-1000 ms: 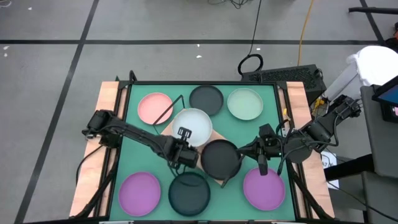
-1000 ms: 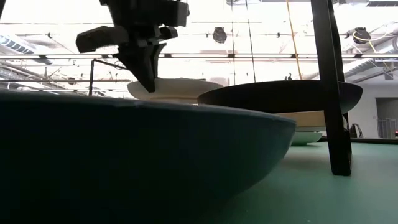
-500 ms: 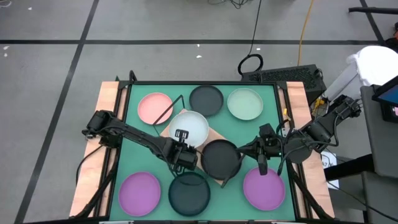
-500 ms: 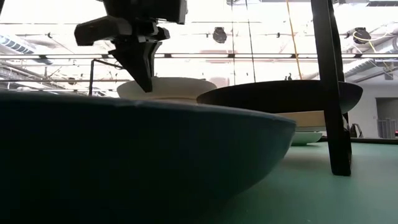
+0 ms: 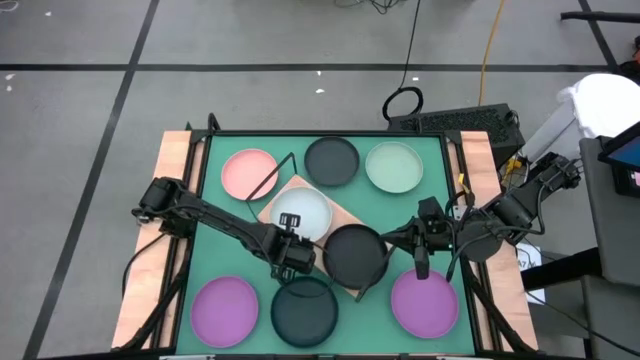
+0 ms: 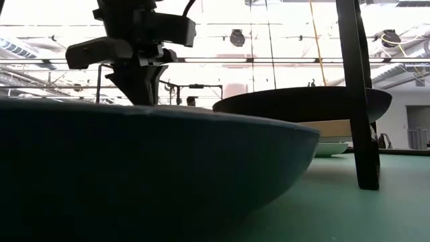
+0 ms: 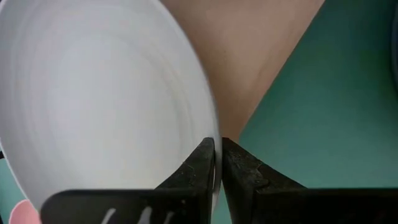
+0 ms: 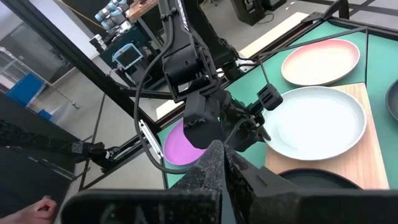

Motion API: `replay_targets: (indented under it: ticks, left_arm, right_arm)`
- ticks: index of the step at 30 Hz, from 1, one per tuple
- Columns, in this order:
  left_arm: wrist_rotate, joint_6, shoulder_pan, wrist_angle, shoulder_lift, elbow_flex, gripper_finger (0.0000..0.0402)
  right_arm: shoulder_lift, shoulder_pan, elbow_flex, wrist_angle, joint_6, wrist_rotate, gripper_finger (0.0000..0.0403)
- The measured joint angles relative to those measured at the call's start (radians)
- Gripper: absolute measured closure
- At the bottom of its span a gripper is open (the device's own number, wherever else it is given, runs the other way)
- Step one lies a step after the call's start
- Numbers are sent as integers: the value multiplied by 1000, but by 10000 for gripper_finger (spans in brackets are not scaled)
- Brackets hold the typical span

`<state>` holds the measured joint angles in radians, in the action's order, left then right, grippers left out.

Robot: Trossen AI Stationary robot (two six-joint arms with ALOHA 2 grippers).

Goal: Place and stack plates onto a shelf
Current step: Put the gray plate on the shelf

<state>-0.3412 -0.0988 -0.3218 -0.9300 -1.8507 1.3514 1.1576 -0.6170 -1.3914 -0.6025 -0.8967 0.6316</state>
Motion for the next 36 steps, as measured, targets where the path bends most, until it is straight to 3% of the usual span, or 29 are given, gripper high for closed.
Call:
replay_targets:
  ticks: [16,27,36]
  left_arm:
    - [-20,-67,3,59,0,0,367]
    - [-51,-86,2,60,0,0,290]
    - [79,-90,2,69,0,0,277]
  right_arm:
    - [0,0,0,0,17,0,403]
    - [0,0,0,0,18,-2,403]
    - [0,0,0,0,18,-4,403]
